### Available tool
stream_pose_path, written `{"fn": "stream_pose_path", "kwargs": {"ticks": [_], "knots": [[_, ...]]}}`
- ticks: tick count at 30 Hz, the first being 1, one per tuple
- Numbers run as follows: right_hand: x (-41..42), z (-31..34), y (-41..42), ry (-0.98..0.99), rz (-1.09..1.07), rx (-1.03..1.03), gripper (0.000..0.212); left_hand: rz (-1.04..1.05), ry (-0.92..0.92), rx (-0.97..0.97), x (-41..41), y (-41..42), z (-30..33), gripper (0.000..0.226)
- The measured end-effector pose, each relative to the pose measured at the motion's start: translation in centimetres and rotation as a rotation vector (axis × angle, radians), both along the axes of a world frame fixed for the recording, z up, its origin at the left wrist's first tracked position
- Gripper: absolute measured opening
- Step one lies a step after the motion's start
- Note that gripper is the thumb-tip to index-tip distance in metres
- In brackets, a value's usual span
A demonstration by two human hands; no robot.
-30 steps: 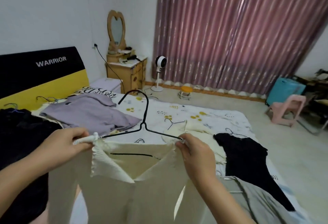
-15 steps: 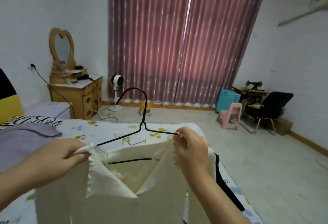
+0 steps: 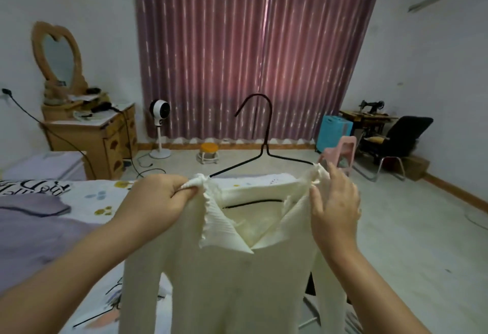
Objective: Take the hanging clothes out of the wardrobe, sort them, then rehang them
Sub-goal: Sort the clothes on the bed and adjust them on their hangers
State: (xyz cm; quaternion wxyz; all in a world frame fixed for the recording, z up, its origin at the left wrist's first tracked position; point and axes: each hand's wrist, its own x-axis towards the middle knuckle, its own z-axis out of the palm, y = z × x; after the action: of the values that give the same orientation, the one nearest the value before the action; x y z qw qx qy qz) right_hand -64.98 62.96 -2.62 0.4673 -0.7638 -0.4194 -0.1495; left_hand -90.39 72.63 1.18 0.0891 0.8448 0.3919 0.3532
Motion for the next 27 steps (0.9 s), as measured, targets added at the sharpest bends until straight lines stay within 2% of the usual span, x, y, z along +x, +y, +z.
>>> {"fn": "stream_pose_path", "kwargs": {"ticks": [2,4,10,16,22,27], "knots": [[-0.5,-1.9,0.5,0.077,0.029,-0.025,0.065,0.023,-0.001,0.003,1.7,1.3,0.1,0.048],[-1.4,-4.3,0.9,0.193,0.104,-0.114,0.068,0.049,-0.025,-0.003,3.6,2.5,0.2,0.039],[-2.8,-12.9,4.1,0.483,0.335,-0.490,0.089,0.049,-0.087,-0.010,10.5,4.3,0.4,0.044],[1.1,-17.1,7.4,0.597,0.369,-0.507,0.089,0.012,-0.122,-0.084,17.7,6.2,-1.0,0.039],[9.0,-18.3,10.5,0.504,0.236,-0.530,0.070,0.034,-0.199,-0.192,22.9,10.2,-3.2,0.039],[12.9,-19.9,15.1,0.350,0.182,-0.557,0.063,0.127,-0.320,-0.300,22.7,16.3,-7.9,0.035]]}}
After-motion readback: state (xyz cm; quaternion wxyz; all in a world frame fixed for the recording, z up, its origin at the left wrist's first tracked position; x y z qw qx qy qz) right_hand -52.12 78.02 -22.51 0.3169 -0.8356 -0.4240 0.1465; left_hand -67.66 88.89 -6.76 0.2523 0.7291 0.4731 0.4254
